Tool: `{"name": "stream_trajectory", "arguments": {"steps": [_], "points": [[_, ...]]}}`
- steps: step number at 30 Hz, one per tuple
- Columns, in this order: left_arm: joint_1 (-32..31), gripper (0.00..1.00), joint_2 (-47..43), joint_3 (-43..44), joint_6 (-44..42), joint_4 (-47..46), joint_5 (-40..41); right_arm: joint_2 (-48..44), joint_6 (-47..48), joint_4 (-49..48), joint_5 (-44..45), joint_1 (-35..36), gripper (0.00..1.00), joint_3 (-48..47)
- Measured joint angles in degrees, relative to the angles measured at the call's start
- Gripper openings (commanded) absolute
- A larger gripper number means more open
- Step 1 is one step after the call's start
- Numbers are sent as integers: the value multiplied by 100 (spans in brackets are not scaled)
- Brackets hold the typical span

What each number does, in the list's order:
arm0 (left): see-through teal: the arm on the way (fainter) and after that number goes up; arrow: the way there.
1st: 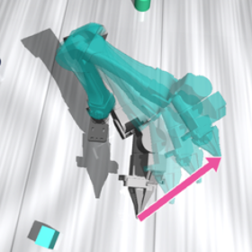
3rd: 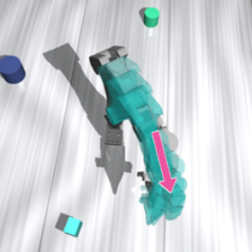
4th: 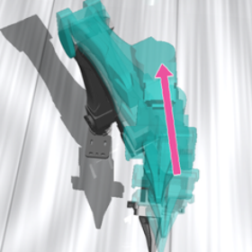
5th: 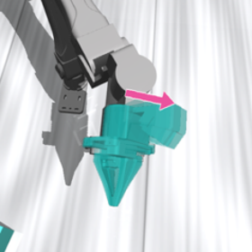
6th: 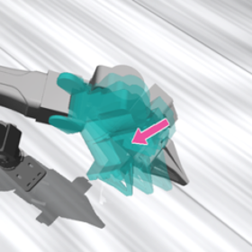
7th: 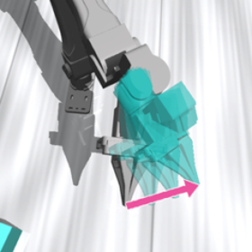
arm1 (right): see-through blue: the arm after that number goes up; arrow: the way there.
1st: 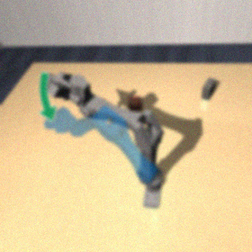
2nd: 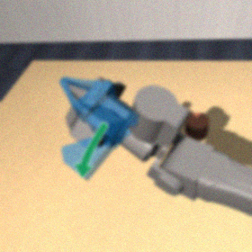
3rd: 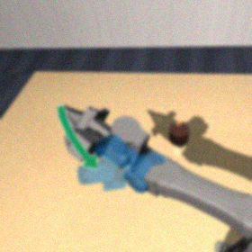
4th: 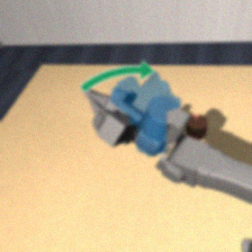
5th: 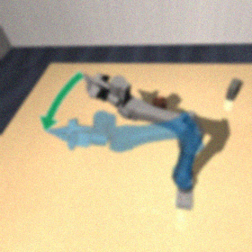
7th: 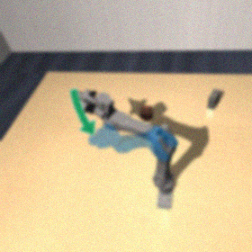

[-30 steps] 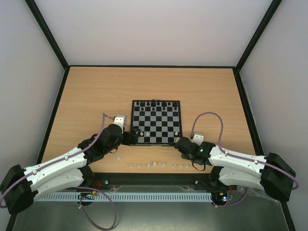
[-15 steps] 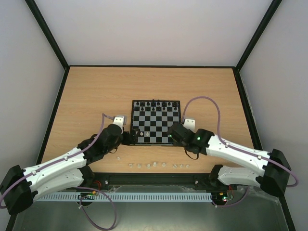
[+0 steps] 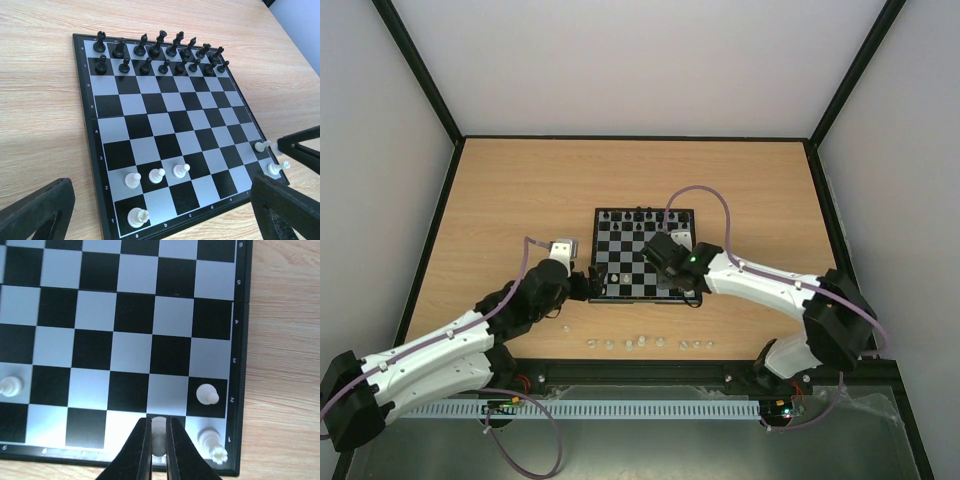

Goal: Set up the chess pieces on the board
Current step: Place the chess piece on the chessboard.

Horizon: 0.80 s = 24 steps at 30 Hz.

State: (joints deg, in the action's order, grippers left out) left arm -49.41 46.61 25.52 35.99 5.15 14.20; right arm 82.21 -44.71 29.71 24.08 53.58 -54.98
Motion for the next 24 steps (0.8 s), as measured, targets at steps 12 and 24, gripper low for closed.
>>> {"name": "stream_trajectory", "arguments": {"steps": [12, 24], "points": [[26, 99, -15, -11, 0, 17, 48, 761, 511, -450, -485, -415, 1, -13], [26, 99, -15, -13, 0, 35, 79, 979, 619, -566, -588, -509, 3, -13]]}}
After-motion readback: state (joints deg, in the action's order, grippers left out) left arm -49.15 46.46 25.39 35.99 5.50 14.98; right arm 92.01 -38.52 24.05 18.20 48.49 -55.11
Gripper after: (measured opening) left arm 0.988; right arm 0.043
